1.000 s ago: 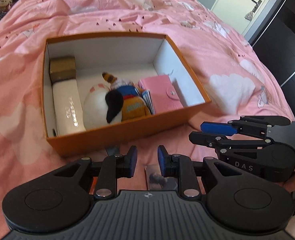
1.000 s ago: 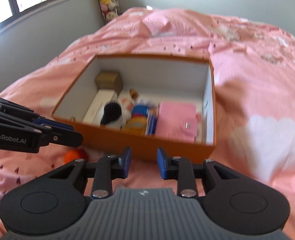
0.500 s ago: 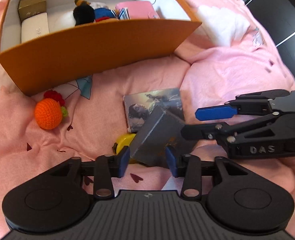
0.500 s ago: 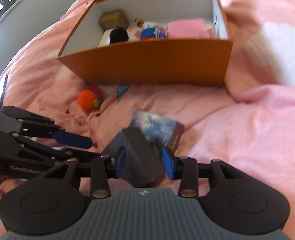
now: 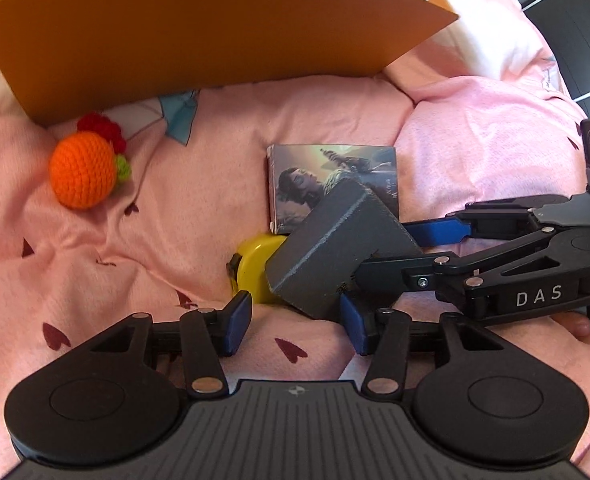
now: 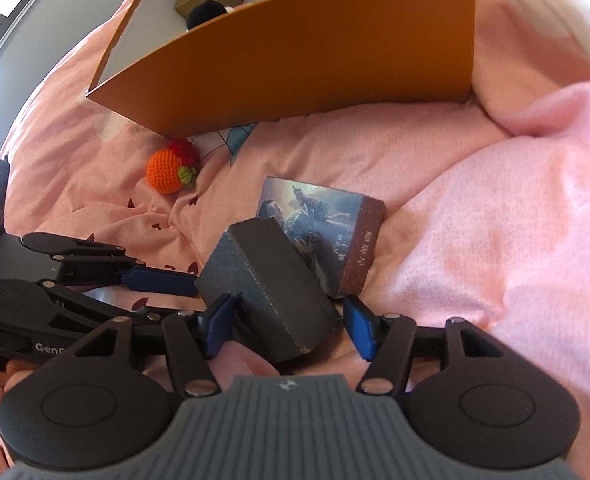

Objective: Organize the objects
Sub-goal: 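Move the left tool to the dark grey case beside the box and grasp it, then lift the dark grey case with the left tool while the right tool grasps the photo card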

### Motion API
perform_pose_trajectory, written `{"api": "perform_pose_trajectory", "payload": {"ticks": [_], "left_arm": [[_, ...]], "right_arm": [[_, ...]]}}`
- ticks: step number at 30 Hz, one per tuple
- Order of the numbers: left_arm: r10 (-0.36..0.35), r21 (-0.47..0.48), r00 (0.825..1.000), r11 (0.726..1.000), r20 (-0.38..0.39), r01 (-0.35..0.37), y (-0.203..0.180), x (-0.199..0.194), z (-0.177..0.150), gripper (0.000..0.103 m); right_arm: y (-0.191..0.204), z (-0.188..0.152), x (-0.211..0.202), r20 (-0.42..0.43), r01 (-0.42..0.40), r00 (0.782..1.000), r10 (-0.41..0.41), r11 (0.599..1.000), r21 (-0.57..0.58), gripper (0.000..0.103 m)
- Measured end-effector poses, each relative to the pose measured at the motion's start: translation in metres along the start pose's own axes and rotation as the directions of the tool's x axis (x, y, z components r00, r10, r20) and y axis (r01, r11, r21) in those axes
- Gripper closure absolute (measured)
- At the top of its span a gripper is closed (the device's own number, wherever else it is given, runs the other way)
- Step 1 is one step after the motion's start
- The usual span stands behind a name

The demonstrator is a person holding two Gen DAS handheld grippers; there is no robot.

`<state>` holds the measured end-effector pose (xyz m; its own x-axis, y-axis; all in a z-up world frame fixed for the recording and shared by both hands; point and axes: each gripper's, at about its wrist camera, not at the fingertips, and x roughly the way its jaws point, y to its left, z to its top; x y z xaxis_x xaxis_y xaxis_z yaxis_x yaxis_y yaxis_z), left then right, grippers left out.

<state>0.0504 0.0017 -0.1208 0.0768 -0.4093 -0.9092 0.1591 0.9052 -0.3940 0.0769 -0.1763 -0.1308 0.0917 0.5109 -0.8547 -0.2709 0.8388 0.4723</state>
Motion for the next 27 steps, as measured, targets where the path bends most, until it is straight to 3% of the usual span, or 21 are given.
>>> {"api": "perform_pose_trajectory", "payload": {"ticks": [3,10,14,19,27], "left_arm": [[-0.024,-0.021,1.000,1.000,-0.005,0.023,0.003,0.003,-0.001,0.042],[-0.030,-0.008,0.999,1.000,0.013,0.030,0.001,-0.003,-0.002,0.036],[-0.027,-0.014,0.999,1.000,0.041,0.028,0.000,-0.016,-0.001,0.040],[-0.074,-0.083,0.993,0.993,0.095,0.082,0.010,-0.038,0.003,0.041],[0.017,-0.196,0.972,0.980,0.233,0.029,0.021,-0.073,0.007,0.042]], "right_arm": [[-0.002,0.000,0.003,-0.011,-0.019,1.000,0.019,1.000,0.013,0.041],[0.004,-0.002,-0.007,0.018,-0.029,0.999,0.028,1.000,0.007,0.055],[0.019,-0.003,-0.022,0.068,-0.005,0.998,0.010,0.998,-0.066,0.061],[0.042,0.002,-0.037,0.155,0.055,0.988,-0.026,0.981,-0.186,0.065],[0.070,0.022,-0.024,0.202,0.099,0.979,-0.038,0.948,-0.304,0.065]]}}
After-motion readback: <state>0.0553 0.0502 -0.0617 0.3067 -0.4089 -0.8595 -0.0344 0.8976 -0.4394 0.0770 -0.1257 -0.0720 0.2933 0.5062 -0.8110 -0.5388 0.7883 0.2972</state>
